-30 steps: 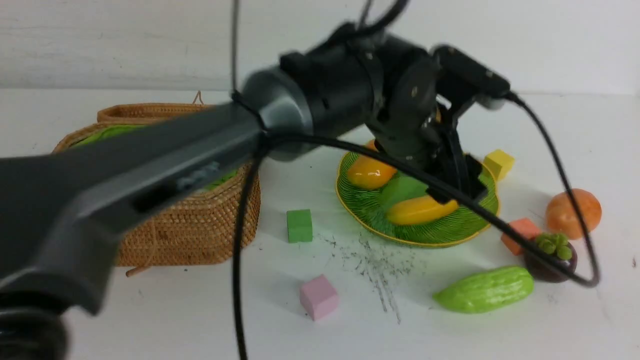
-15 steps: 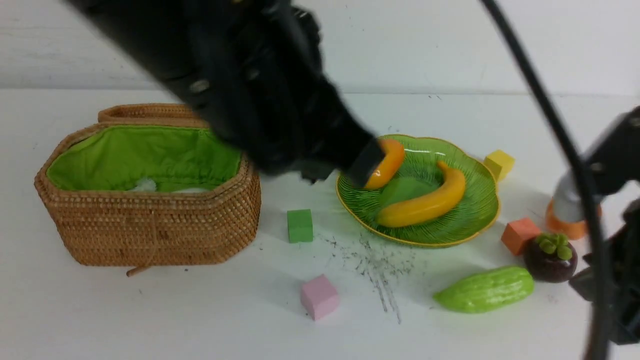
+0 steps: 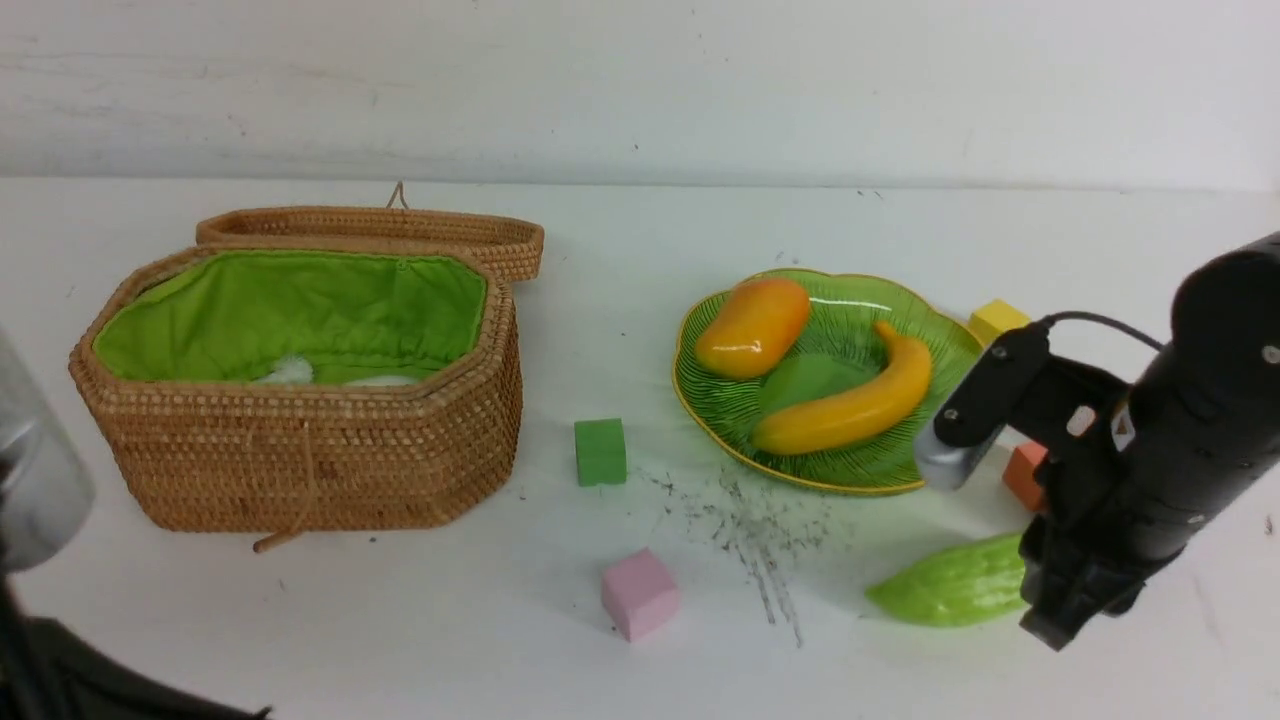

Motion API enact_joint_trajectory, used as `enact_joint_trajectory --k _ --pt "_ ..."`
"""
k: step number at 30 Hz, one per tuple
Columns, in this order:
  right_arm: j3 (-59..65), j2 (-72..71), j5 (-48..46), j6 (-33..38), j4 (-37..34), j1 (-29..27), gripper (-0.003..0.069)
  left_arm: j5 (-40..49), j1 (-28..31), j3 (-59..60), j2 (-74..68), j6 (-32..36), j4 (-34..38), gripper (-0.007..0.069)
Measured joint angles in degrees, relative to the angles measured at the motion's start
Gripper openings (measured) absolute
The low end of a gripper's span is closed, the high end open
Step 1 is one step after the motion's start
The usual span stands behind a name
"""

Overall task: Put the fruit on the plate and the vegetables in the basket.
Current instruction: Take a chayote with your right arm and place it on the basket on the left.

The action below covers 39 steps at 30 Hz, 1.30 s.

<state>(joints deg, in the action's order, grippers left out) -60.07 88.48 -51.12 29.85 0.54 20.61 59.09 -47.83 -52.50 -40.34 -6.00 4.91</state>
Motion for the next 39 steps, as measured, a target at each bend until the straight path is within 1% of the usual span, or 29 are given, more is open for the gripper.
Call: enact_joint_trajectory --k 3,7,9,10,11,14,17,21,24,25,26,27,30,32,34,35,36,37,38,39 --pt "0.0 3.0 3.5 8.6 -2.6 -1.0 0.0327 0.1 0.0 0.5 1.3 0.0 0.2 -0.0013" --pt "0.0 5.2 7.2 16.4 -3.0 -1.1 0.0456 0.1 0.0 0.7 1.5 0.0 0.3 -0.0013" --pt "0.0 5.5 8.4 19.4 -2.9 -1.1 0.0525 0.2 0.0 0.7 1.5 0.0 0.3 -0.0013" --pt "0.0 5.5 8.5 19.9 -2.9 -1.1 0.0531 0.2 0.0 0.7 1.5 0.0 0.3 -0.0013" --pt "0.0 5.8 9.3 21.4 -2.4 -1.1 0.0575 0.2 0.0 0.7 1.5 0.0 0.3 -0.0013" --pt "0.0 7.1 10.8 23.3 -0.5 -1.1 0.0608 0.2 0.0 0.7 1.5 0.0 0.4 -0.0013" --pt "0.0 9.4 11.6 24.0 1.2 -1.1 0.0596 0.2 0.0 0.7 1.5 0.0 0.4 -0.0013" --pt "0.0 13.1 12.6 24.1 2.5 -1.1 0.055 0.2 0.0 0.7 1.5 0.0 0.4 -0.0013" --pt "-0.3 15.2 12.6 24.1 2.4 -1.1 0.0513 0.2 0.0 0.7 1.5 0.0 0.4 -0.0013" --pt "-0.5 15.5 12.2 24.1 1.6 -1.0 0.0481 0.2 0.0 0.7 1.5 0.0 0.4 -0.0013" --pt "-0.5 15.6 12.0 24.1 1.4 -1.0 0.0471 0.2 0.0 0.7 1.5 0.0 0.4 -0.0013" --pt "-0.6 15.6 11.5 24.1 1.1 -0.7 0.0434 0.2 0.0 0.7 1.5 0.0 0.5 -0.0013" --pt "-0.8 15.7 9.8 23.7 0.2 0.5 0.0427 0.2 0.0 0.7 1.5 -0.3 0.5 -0.0013" --pt "-1.0 15.4 6.9 20.9 -1.8 2.3 0.0427 0.4 0.0 0.7 1.5 -1.4 -0.2 -0.0013" --pt "-1.1 14.8 2.7 15.7 -3.9 4.3 0.0427 0.8 0.0 0.7 1.7 -3.8 -3.2 -0.0013" --pt "-1.1 14.7 1.6 15.0 -4.3 4.9 0.0427 1.0 0.0 0.7 1.8 -4.1 -3.7 -0.0013" --pt "-1.6 13.5 -2.9 9.0 -5.6 7.2 0.0427 1.2 0.0 0.7 2.5 -7.5 -8.9 -0.0013" --pt "-2.0 12.8 -4.3 7.6 -6.1 8.2 0.0427 1.2 0.0 0.7 2.9 -9.6 -11.0 -0.0013" --pt "-2.9 11.3 -5.6 4.4 -6.8 9.9 0.0427 1.2 0.0 0.7 3.7 -11.9 -14.8 -0.0013" --pt "-4.3 9.7 -5.8 1.6 -7.4 11.8 0.0427 1.1 0.0 0.8 4.5 -15.7 -18.6 -0.0013"
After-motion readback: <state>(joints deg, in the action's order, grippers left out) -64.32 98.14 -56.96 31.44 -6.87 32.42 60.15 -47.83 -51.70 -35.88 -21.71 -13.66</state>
